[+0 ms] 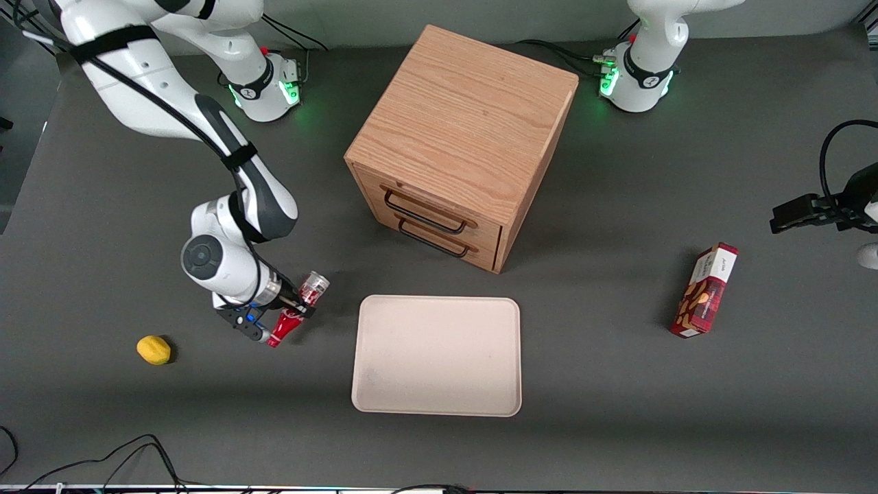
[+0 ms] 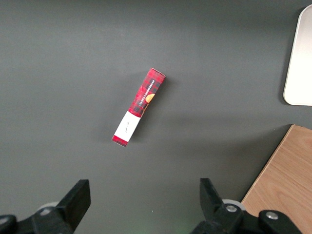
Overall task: Place coke bottle on tray
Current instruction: 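Close the right gripper on the bottle and lift it upright, then carry the bottle with the right gripper over the cream tray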
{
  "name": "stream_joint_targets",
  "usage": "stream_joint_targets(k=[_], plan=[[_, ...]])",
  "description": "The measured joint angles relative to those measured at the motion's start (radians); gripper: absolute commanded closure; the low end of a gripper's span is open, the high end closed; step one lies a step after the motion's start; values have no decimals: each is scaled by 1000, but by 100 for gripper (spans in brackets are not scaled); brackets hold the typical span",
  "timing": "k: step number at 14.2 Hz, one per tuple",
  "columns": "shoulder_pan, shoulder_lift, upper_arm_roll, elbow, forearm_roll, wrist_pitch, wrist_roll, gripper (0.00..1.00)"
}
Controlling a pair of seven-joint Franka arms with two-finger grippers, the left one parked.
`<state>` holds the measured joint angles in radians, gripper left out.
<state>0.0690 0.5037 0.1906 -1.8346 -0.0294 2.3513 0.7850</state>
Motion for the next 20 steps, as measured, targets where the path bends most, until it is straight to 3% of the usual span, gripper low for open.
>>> stream_joint_targets(k=[5, 8, 12, 17, 20], plan=[[-14, -122, -6, 290, 0, -441, -121, 100], [-11, -128, 2, 467, 1, -580, -127, 100], [-4, -50, 71, 611, 41, -607, -160, 100], [25, 219, 168, 659, 43, -515, -197, 100], [46, 372, 180, 672, 43, -431, -318, 100]])
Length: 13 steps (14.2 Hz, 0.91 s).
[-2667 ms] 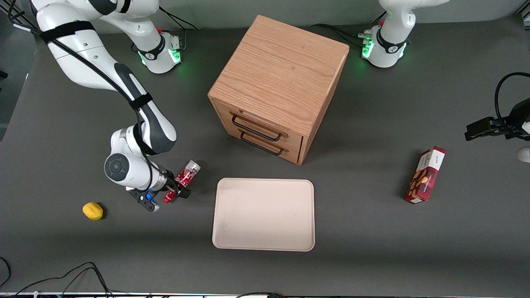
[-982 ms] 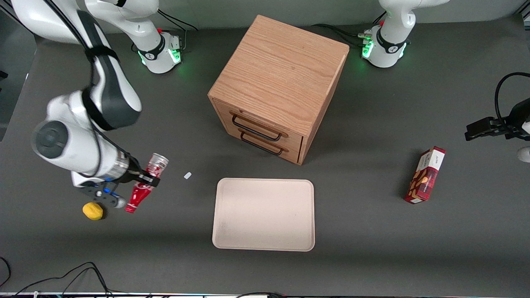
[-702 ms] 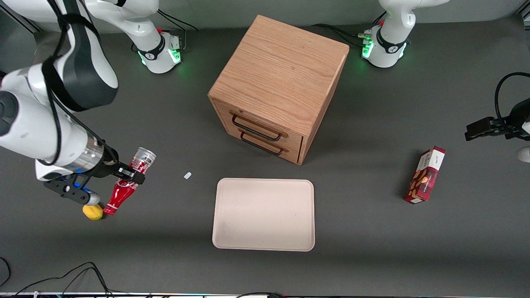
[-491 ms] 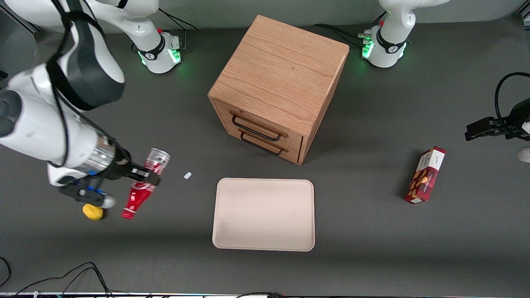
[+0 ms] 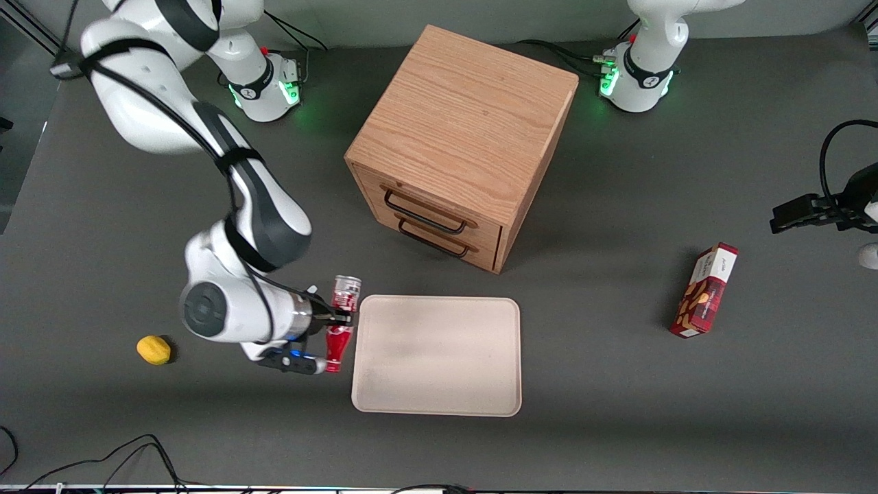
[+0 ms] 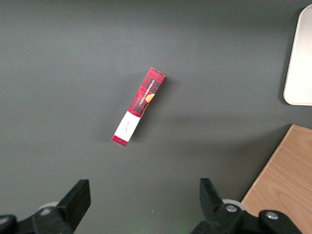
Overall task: Place coke bottle on tray
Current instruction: 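Carry the bottle with the right gripper over the cream tray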
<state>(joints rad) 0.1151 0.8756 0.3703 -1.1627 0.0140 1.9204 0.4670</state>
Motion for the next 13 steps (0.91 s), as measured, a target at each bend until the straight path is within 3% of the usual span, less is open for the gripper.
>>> stream_joint_targets(k=[5, 13], plan=[[29, 98, 1, 13, -1, 156, -52, 100], [28, 154, -23, 29, -2, 243, -60, 100]])
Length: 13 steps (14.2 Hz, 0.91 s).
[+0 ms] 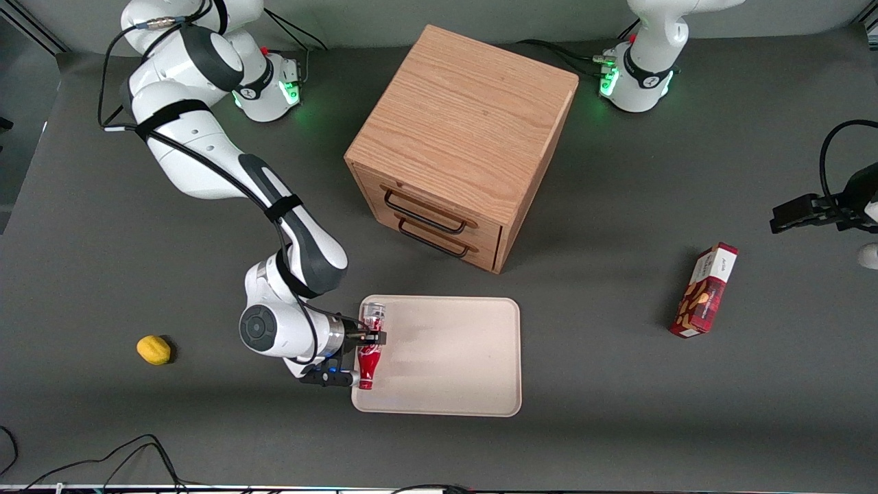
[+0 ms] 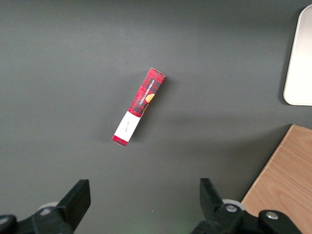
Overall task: Place coke bottle on tray
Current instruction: 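Carry the bottle with the right gripper over the cream tray, then lower the bottle onto the tray and lay it down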
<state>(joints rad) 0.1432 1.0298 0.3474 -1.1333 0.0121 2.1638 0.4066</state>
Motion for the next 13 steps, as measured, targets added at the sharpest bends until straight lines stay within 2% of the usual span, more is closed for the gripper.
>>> stream_joint_targets(k=[7, 8, 9, 10, 13], plan=[[0, 14, -2, 3, 0, 27, -1, 100], [0, 14, -2, 4, 0, 27, -1, 83], [0, 15, -2, 5, 0, 29, -1, 11], [1, 17, -2, 6, 0, 34, 1, 0], [5, 24, -1, 7, 0, 59, 26, 0]])
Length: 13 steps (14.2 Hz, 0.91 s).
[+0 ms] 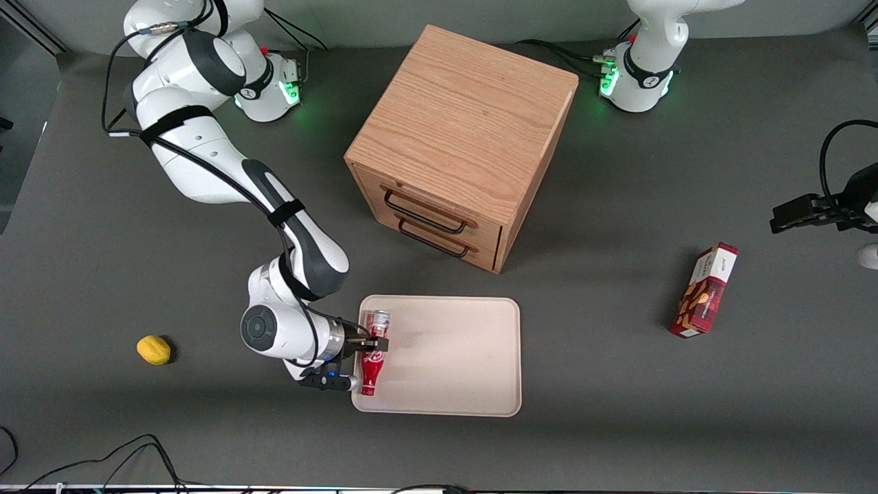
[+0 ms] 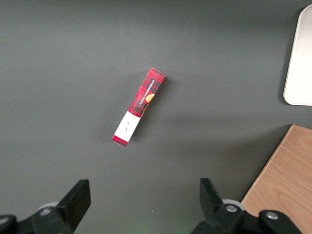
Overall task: Place coke bottle on tray
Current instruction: 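Lower the bottle onto the tray and lay it down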
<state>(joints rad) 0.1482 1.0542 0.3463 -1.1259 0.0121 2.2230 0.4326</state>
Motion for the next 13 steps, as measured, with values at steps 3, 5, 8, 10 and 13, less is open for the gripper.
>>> stream_joint_targets(k=[3, 5, 8, 10, 13], plan=[[6, 1, 0, 0, 0, 1, 7, 0], [6, 1, 0, 0, -2, 2, 7, 0], [6, 2, 1, 0, -8, 2, 7, 0], [6, 2, 1, 1, -9, 3, 7, 0], [5, -3, 1, 19, -15, 7, 7, 0]])
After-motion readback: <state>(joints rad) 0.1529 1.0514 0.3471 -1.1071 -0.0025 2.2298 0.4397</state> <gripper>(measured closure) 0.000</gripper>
